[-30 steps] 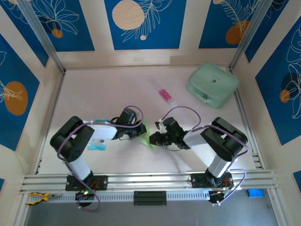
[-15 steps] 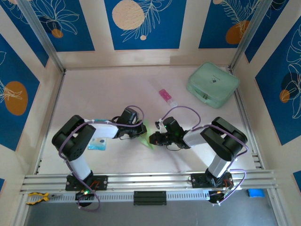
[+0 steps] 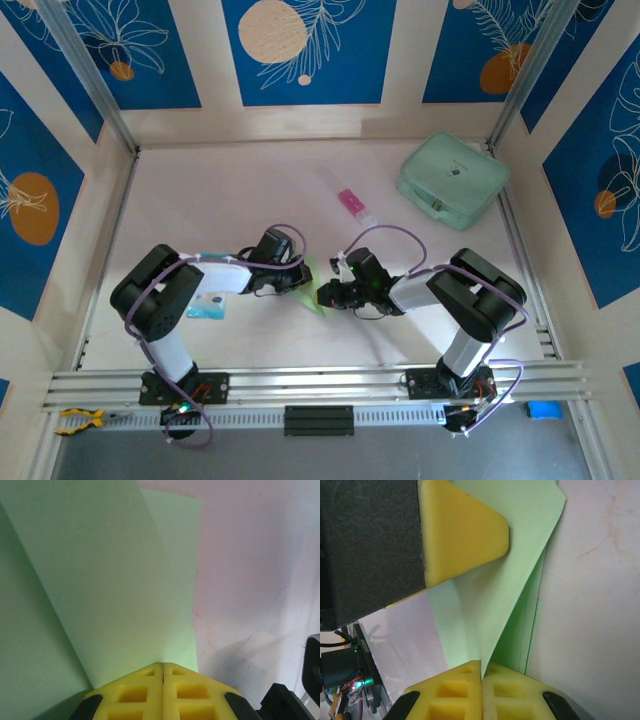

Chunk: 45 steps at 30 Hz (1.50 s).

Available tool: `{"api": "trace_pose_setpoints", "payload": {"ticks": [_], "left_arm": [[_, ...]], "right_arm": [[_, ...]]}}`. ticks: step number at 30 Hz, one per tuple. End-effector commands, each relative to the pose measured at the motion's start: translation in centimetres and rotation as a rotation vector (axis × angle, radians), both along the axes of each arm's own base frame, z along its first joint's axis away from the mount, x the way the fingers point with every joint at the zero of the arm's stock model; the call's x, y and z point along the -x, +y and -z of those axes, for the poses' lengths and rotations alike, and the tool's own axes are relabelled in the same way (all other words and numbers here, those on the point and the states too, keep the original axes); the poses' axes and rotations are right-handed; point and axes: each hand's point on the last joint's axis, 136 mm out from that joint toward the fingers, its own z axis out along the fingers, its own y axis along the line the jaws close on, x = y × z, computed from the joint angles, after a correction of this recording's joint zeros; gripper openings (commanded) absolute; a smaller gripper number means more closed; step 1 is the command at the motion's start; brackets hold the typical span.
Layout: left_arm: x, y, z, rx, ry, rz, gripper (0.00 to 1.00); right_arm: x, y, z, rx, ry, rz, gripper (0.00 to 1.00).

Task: Fold a paper plane with a square sheet of paper (pick it up from the middle)
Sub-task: Fourth fold the wing at the center of the table.

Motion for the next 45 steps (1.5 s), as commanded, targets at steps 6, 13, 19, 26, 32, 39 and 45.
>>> {"api": "trace_pose_setpoints", "payload": {"ticks": [6, 13, 19, 26, 32, 39, 45], "left_arm": [[0.7, 1.2, 1.8, -0.079, 0.022, -0.003, 0.00], [0.8, 1.3, 1.9, -0.078, 0.024, -0.005, 0.00], [0.8, 1.4, 1.9, -0.075, 0.026, -0.009, 0.00], [0.9, 1.4, 2.0, -0.064, 0.024, -0.021, 0.00], [0.9, 1.5, 1.8, -0.058, 0.016, -0.028, 0.00], [0.7, 1.4, 0.8, -0.031, -0.023, -0.027, 0.01], [1.0, 2.0, 1.1, -0.049, -0.013, -0.043, 0.01]], "right_arm": [[2.4, -1.6, 2.1, 0.084, 0.116, -0.011, 0.10], [3.3, -1.6, 1.5, 0.078, 0.131, -0.031, 0.11], [4.3, -2.0, 1.3, 0.079, 0.141, -0.054, 0.12], [5.3, -2.2, 1.9, 0.085, 0.173, -0.075, 0.08], [5.3, -2.1, 2.0, 0.085, 0.181, -0.076, 0.07], [5.2, -2.3, 2.2, 0.096, 0.185, -0.068, 0.06], [5.1, -2.1, 2.3, 0.099, 0.196, -0.065, 0.05]]}}
